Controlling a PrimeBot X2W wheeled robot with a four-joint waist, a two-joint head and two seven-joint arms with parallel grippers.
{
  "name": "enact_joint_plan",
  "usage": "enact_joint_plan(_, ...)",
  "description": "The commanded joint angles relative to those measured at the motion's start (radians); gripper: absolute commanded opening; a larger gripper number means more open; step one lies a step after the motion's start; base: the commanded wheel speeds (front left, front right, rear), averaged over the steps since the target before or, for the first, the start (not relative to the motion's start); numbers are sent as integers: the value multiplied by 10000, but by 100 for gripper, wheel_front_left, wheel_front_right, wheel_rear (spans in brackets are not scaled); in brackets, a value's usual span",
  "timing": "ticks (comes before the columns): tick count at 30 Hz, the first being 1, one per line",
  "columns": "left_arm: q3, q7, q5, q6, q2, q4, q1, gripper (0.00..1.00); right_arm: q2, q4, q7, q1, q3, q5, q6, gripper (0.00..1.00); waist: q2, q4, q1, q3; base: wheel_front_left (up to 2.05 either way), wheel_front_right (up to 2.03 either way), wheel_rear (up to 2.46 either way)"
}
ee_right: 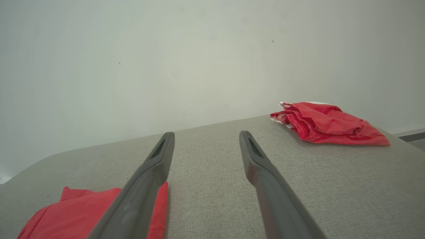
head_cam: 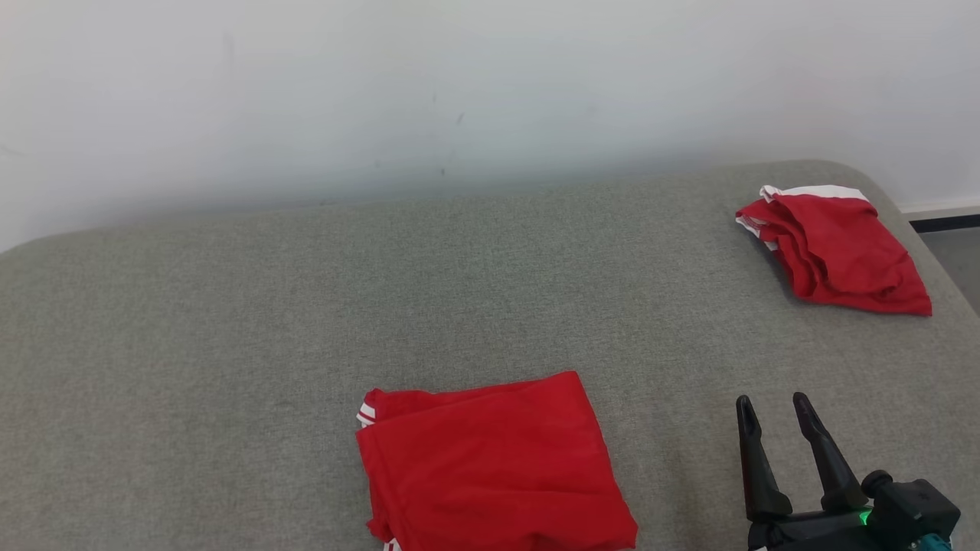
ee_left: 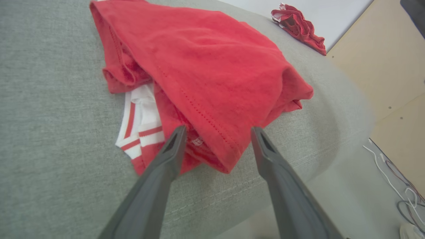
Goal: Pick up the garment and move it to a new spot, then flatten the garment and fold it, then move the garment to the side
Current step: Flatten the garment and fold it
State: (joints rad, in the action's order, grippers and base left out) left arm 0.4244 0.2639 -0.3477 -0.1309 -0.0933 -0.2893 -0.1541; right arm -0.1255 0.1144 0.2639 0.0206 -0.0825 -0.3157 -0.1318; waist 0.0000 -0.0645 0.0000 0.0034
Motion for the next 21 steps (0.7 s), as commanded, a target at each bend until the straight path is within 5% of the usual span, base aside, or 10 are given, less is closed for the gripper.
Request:
enact_joint_plan(1, 155, -5, -181, 15, -35, -142, 5, 100, -7, -17, 0, 30, -13, -27, 22, 100, 0, -25, 0, -2, 0, 0, 0)
enact_joint_plan(10, 716, -4, -696, 12, 33, -1218, 779, 100, -125, 11, -1, -4, -70, -78, 22, 100, 0, -235, 0, 14, 0, 0, 0)
enact_joint_plan(11, 731, -4, -714, 12, 38, -1199, 854, 30, -132, 10, -1, 4, -64, -83, 22, 100, 0, -244, 0, 12, 0, 0, 0)
enact_joint_plan(12, 742, -3, -768, 12, 31, -1215, 890, 0, -138, 10, -1, 16, -52, -88, 22, 100, 0, -244, 0, 8, 0, 0, 0)
enact_joint_plan(21, 363, -4, -221, 11, -451, -118, 860, 0, -52, -35, -1, 249, 141, -40, 22, 100, 0, 50, 0, -48, 0, 0, 0)
